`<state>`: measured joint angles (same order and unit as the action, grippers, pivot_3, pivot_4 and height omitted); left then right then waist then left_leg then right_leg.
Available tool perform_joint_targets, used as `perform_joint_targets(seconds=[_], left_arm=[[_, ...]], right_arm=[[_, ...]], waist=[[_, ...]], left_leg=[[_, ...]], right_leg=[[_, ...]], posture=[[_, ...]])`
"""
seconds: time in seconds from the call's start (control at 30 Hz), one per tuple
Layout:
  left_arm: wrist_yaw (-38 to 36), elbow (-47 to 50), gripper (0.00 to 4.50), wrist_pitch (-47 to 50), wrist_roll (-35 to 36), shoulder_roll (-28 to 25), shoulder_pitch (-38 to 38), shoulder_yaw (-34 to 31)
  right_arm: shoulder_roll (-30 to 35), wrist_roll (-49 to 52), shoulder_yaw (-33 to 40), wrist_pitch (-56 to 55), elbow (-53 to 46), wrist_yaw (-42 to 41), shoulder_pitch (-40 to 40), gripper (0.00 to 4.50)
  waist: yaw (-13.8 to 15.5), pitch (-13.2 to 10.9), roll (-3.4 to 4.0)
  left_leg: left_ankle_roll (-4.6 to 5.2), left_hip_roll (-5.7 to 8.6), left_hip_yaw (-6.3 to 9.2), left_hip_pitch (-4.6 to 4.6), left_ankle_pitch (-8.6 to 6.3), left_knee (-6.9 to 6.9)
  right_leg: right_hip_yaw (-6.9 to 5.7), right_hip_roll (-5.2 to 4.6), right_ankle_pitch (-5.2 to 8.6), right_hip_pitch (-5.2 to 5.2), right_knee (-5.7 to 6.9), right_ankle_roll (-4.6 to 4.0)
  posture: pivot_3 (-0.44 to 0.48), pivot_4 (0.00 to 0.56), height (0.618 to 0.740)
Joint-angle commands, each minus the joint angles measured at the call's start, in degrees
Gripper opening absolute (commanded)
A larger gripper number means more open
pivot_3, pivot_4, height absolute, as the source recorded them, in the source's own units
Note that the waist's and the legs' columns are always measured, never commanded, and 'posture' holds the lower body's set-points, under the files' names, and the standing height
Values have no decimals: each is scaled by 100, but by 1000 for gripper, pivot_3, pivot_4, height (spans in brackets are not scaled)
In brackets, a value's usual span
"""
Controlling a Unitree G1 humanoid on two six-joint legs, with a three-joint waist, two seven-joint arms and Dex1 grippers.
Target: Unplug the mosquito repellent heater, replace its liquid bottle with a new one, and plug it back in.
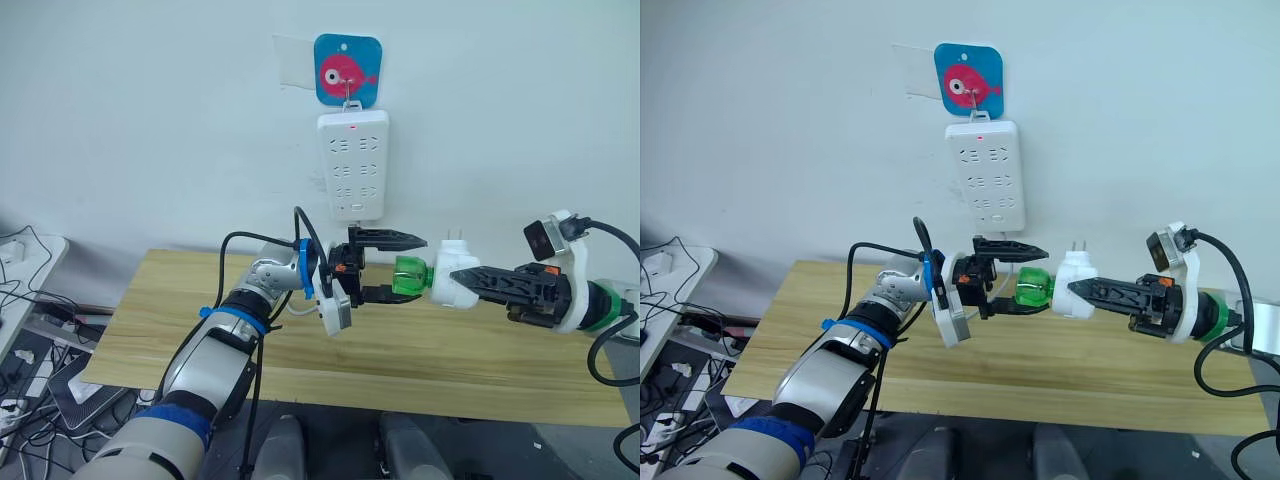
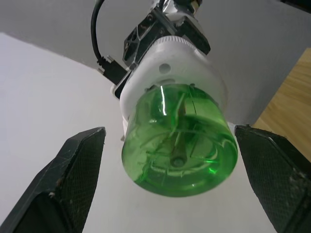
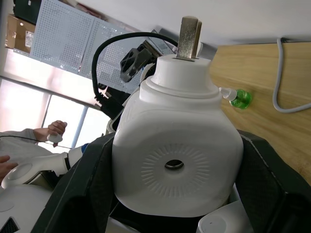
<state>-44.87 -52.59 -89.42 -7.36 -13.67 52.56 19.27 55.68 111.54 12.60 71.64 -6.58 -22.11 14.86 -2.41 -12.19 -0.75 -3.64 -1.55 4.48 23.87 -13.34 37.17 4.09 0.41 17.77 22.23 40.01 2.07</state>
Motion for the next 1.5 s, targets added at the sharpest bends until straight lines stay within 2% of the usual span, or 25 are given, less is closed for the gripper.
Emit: perform_joint_targets(seconds=[0.03, 0.17, 0.37, 0.4, 0.47, 0.5, 0.53, 0.6, 0.67, 0.77, 0.83, 0.93, 1.07, 1.23, 1.37, 1.4, 1.5], left_arm=[[359, 8, 3562, -211, -97, -75, 131, 134], [646, 48, 2319, -271, -215, -135, 164, 263], [928, 12, 2265, -160, -256, -246, 199, 560], [685, 114, 2265, 211, 269, -295, 125, 923], [-642, 900, 2265, 1805, 2044, -348, -278, 1395], [-1347, 1393, 2265, 3118, 2903, -337, -500, 1358], [-1745, 1829, 2265, 4398, 3534, -344, -645, 1241], [-2183, 2484, 2265, 6166, 4162, -453, -791, 1114], [-2282, 3164, 2265, 8841, 5136, -753, -823, 1068], [-2220, 3586, 2265, 11411, 5977, -971, -783, 826], [-2212, 3381, 2265, 13469, 6726, -1066, -567, 623], [-2374, 2976, 2265, 15231, 7141, -1107, -403, 328], [-2360, 2243, 2265, 16403, 7225, -963, -228, -315], [-2527, 2450, 2265, 16642, 6796, -969, -367, -555], [-2618, 2606, 2265, 16568, 6519, -992, -487, -673], [-2612, 2641, 2265, 16557, 6468, -997, -513, -718], [-2642, 2766, 2265, 16505, 6313, -1036, -617, -810]], right_arm=[[-15, 146, 101, -61, -128, -8, 63, 3022], [-2, 146, 106, -52, -126, -9, 2, 3022], [22, 146, 96, -46, -102, 9, -7, 3022], [54, 146, 88, -39, -109, 19, -4, 3022], [151, 146, 74, -20, -135, 54, -14, 3022], [239, 146, 64, 8, -170, 63, -34, 3022], [320, 146, 50, 28, -211, 73, -57, 3022], [426, 146, 35, 32, -263, 60, -111, 3022], [507, 140, -10, 40, -312, 22, -130, 3022], [545, -83, -74, 67, -422, -65, -127, 3022], [531, -210, -103, 45, -480, -68, -145, 3022], [549, -449, -75, 41, -636, -173, -235, 3022], [577, -520, 13, -18, -705, -211, -388, 3022], [687, -666, 220, 14, -687, -371, -626, 3022], [799, -957, 439, -39, -103, -279, -697, 3022], [846, -1190, 457, -45, 27, -261, -684, 3022], [1142, -2970, -52, -298, 248, -301, -628, 3022]], waist=[[-14, 0, 0], [-54, 0, 0], [-86, 0, 0], [-86, 0, 0], [-93, 0, 1], [-99, 0, 2], [-102, 0, 3], [-109, -1, 4], [-137, -1, 4], [-234, -1, 4], [-258, -1, 4], [-290, -1, 4], [-313, -1, 3], [-271, -2, 2], [-259, -1, 2], [-258, -1, 2], [-258, -1, 2]], left_leg=[[0, 0, 0, 0, 0, 0], [0, 0, 1, 0, 0, 0], [0, 0, 1, 0, 0, 0], [0, 0, 1, 0, 0, 0], [0, 0, 1, 0, 0, 0], [-1, -2, 1, 0, 0, -1], [-1, -3, 1, 1, 0, -2], [-1, -14, 11, 2, 1, 0], [-1, -11, 16, 1, 1, 3], [0, -13, 25, -3, 1, 2], [0, -13, 29, -3, 1, 3], [1, -12, 28, -6, 1, 7], [1, -16, 27, -10, 1, 6], [-1, -13, 21, -7, 2, 7], [-1, -12, 17, -7, 2, 8], [-1, -12, 15, -8, 2, 8], [-1, -12, 13, -9, 2, 7]], right_leg=[[0, 0, 0, 0, 1, 0], [-1, 0, 0, 0, 1, 0], [-1, 0, 0, -1, 2, 0], [-1, 0, 0, 0, 3, 0], [0, 0, 0, -1, 4, 0], [0, -1, 0, 0, 5, 0], [0, -2, 0, -1, 5, -1], [-5, -3, 1, 0, 4, -2], [-11, 6, 1, 0, 7, -2], [-15, 15, 3, -2, 14, -3], [-18, 18, 4, -3, 14, -2], [-17, 22, 4, -2, 21, -1], [-16, 28, 5, 1, 24, -2], [-12, 24, 5, 2, 21, -2], [-9, 22, 5, 1, 21, -2], [-7, 22, 5, 1, 21, -2], [-5, 21, 5, 2, 21, -2]], posture=[[-70, 167, 740], [-69, 169, 740], [-70, 169, 740], [-70, 169, 740], [-70, 171, 740], [-70, 171, 740], [-70, 171, 740], [-69, 173, 740], [-67, 172, 740], [-67, 172, 740], [-67, 172, 740], [-81, 167, 740], [-90, 164, 740], [-91, 161, 740], [-82, 160, 740], [-80, 160, 740], [-73, 161, 740]])
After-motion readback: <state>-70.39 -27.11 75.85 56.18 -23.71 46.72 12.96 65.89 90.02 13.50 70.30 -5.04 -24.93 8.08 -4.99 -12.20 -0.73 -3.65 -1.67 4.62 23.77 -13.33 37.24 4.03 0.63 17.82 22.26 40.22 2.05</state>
